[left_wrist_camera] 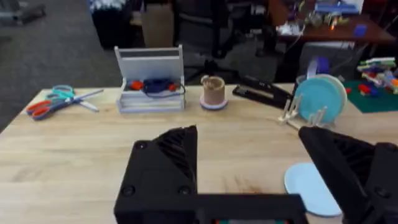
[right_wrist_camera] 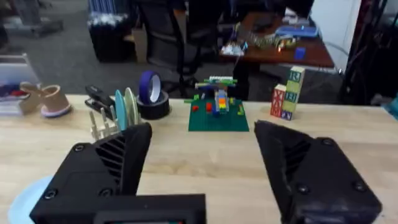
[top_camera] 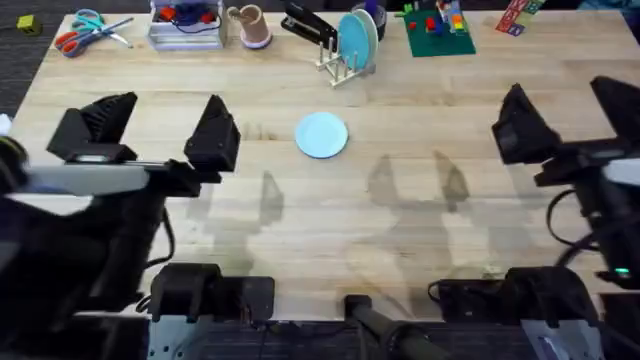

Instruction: Pick up the plates from the table one by one and place each into a slot on the dish rack.

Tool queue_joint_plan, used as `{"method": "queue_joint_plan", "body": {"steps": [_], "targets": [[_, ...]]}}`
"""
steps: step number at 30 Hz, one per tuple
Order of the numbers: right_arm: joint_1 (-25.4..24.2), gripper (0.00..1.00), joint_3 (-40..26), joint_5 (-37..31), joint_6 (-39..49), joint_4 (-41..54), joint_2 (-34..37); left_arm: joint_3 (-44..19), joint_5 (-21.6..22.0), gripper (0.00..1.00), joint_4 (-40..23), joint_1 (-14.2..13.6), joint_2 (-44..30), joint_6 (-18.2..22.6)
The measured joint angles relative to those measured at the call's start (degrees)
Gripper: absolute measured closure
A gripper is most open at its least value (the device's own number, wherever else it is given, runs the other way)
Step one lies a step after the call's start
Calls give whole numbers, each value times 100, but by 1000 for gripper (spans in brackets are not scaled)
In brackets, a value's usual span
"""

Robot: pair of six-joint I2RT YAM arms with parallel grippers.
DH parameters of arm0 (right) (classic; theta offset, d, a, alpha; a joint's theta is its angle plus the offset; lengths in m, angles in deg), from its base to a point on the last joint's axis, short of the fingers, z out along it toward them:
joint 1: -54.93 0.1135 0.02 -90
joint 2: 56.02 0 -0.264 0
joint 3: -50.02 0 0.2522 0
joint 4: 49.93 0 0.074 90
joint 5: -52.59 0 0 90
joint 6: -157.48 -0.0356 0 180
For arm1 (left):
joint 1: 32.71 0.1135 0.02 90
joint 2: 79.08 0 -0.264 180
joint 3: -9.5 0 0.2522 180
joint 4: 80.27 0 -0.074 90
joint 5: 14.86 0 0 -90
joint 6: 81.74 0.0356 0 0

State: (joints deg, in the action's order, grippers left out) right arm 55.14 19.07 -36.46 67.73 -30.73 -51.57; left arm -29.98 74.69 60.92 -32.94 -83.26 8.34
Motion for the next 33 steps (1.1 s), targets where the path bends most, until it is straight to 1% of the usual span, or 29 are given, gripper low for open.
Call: {"method": "queue_joint_plan", "body": {"steps": [4,9,12,16,20,26,29,33], "targets": [[0,7,-752,0,0,831,536,-837,7,8,-892,0,-591,11],[0,7,-1802,2,-2,2100,1451,-1875,8,8,-1936,0,-1540,-8],[0,8,-2308,2,0,2548,2017,-2392,4,8,-2424,0,-2122,-14],[0,7,-2775,13,0,2876,2683,-2913,3,8,-2901,0,-2855,-15],[0,7,-3087,22,0,3200,3261,-3282,2,10,-3239,0,-3591,-17],[0,7,-3516,22,0,3875,4016,-3596,-21,8,-3508,0,-4490,-33],[0,7,-3684,22,0,3987,4287,-3641,-32,8,-3504,0,-4768,-33],[0,7,-3773,22,0,3982,4436,-3644,-39,8,-3522,0,-4928,-33]]}}
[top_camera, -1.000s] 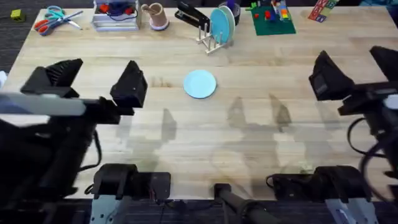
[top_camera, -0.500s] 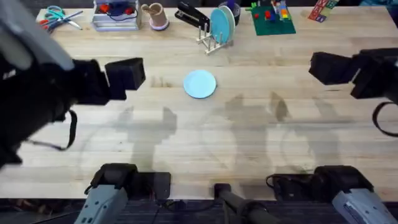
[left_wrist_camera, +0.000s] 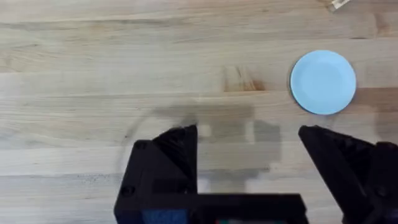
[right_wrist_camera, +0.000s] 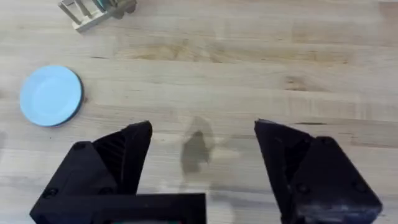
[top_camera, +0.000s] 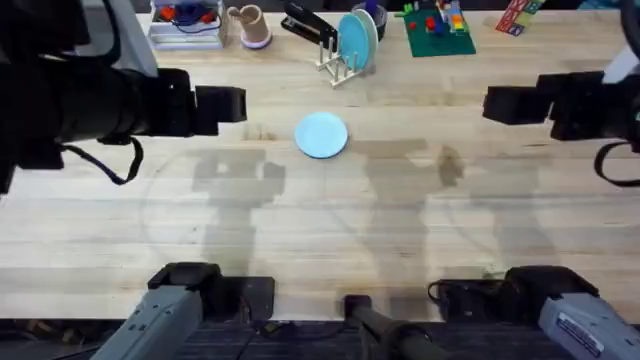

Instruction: Pick up the plates from the table one by one and place each into a slot on the dish rack.

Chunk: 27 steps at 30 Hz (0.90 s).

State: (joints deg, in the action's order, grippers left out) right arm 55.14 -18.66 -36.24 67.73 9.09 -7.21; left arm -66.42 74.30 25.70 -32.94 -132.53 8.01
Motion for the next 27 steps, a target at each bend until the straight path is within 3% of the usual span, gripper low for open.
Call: {"method": "queue_joint_plan", "body": {"steps": [3,6,7,12,21,27], "targets": [[0,6,-12,0,0,5,8,-15,-38,53,11,0,-66,-21],[0,7,-17,0,0,13,8,-17,-202,535,147,0,-107,-22],[0,7,-19,0,0,20,8,-17,-400,926,284,0,-137,-13],[0,7,-21,1,0,24,8,-26,-1104,960,328,0,-237,-23],[0,7,-21,1,0,24,8,-26,-3097,958,744,0,-856,-52],[0,7,-21,2,0,24,8,-26,-3723,958,799,0,-1212,-72]]}}
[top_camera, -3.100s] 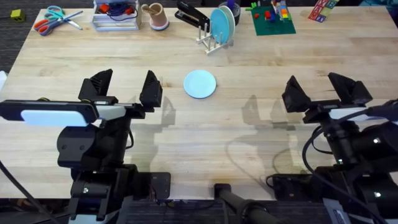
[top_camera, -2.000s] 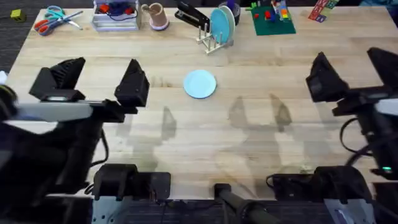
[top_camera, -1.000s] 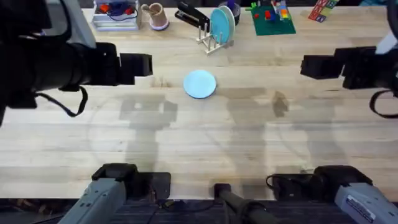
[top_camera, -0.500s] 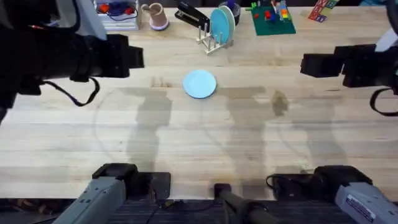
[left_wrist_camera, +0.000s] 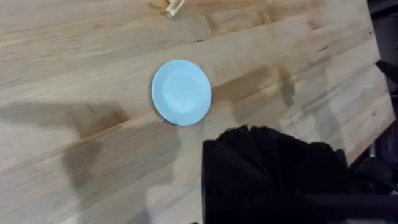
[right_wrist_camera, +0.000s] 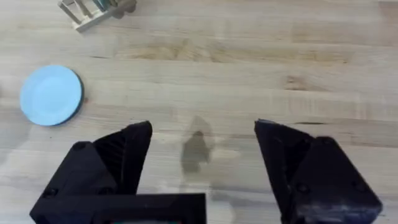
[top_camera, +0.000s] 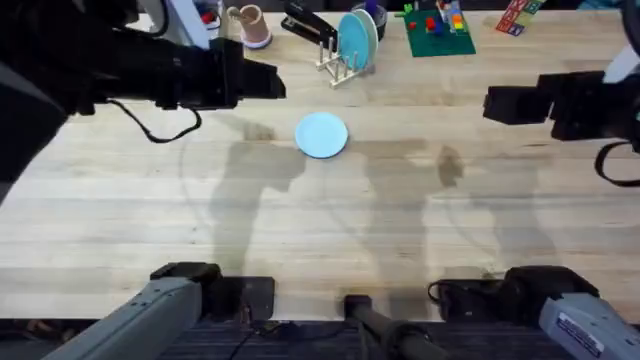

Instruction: Pick up the plates from the table one by one and place each into a slot on the dish rack.

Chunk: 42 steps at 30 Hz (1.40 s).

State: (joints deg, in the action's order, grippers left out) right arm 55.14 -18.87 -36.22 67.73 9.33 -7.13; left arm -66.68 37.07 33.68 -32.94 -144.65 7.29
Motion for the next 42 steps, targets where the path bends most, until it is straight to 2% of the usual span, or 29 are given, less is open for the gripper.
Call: {"method": "queue_joint_plan", "body": {"steps": [7,13,21,33,42], "targets": [[0,7,0,15,0,0,0,196,-487,958,728,0,-114,-63],[0,7,0,15,0,0,0,964,-755,959,1491,0,-205,-142],[0,7,0,15,0,0,0,1241,-1045,959,2226,0,-1204,-168],[0,7,0,15,0,0,0,1244,-1189,958,2395,0,-2467,126],[0,6,0,15,0,0,0,1244,-1439,958,2925,0,-3340,270]]}}
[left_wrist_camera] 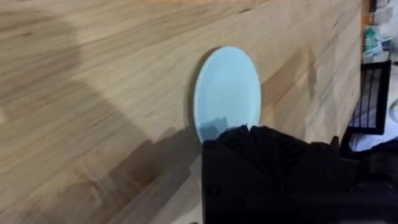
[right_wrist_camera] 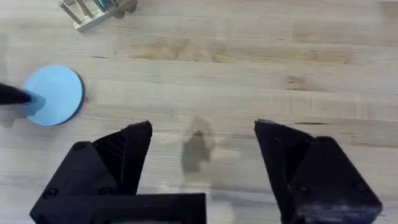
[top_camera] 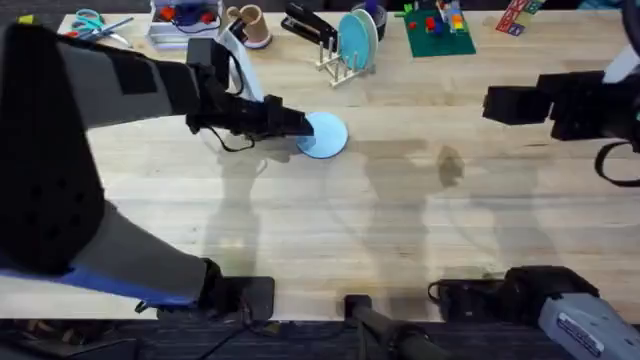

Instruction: Pick up the plates from the table one by one and place each into a slot on the dish rack.

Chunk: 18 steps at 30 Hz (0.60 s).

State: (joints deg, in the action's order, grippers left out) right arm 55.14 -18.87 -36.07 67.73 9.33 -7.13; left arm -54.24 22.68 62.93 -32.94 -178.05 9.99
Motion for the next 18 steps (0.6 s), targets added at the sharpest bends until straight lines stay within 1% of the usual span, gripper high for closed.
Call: {"method": "queue_joint_plan", "body": {"steps": [6,14,18], "targets": [[0,7,0,0,0,0,-1,0,-69,958,17,39,-275,90],[0,7,0,0,0,0,0,0,-163,959,14,330,-309,224],[0,7,0,0,0,0,4,0,-180,959,14,300,-309,253]]}}
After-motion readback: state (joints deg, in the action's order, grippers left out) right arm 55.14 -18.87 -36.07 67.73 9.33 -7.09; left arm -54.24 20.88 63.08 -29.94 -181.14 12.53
